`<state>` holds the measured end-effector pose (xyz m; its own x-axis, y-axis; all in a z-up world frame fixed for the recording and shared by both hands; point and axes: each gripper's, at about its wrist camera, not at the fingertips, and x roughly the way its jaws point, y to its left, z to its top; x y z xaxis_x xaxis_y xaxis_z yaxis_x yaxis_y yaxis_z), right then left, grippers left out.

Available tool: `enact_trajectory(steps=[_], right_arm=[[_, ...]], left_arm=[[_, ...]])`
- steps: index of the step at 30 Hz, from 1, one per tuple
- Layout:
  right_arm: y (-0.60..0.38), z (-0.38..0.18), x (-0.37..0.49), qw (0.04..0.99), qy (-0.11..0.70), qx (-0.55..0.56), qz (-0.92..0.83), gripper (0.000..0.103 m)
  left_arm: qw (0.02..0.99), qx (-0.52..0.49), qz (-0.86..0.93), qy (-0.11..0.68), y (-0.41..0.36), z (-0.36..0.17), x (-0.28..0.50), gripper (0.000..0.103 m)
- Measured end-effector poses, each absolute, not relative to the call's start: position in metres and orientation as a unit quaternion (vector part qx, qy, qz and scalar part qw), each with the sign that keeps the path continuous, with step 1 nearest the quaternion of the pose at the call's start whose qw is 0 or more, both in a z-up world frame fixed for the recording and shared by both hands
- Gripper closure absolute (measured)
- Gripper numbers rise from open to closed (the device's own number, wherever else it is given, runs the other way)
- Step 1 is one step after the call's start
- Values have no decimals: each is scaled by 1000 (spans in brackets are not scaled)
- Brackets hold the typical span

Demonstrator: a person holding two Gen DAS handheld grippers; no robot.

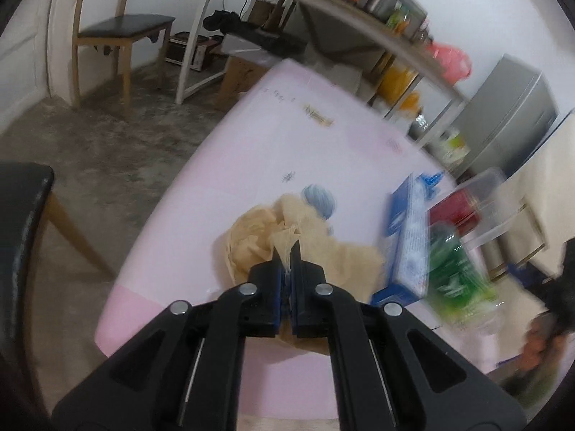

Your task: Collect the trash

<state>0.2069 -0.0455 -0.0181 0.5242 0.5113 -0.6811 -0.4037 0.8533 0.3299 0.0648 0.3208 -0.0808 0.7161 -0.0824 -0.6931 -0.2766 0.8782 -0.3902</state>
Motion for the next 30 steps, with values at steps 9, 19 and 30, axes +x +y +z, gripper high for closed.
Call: enact_trajectory(steps=[9,19,30], right_arm=[[-44,-17,207,870,412,65,262,7],[-46,-17,206,871,412,65,259,7],[-66,54,218,892,360,43,268,7]], left_arm=[[891,-180,27,417,294,-88,66,59],[889,-110,23,443,268,-92,70,47],[886,-33,66,458,249,-93,71,68]])
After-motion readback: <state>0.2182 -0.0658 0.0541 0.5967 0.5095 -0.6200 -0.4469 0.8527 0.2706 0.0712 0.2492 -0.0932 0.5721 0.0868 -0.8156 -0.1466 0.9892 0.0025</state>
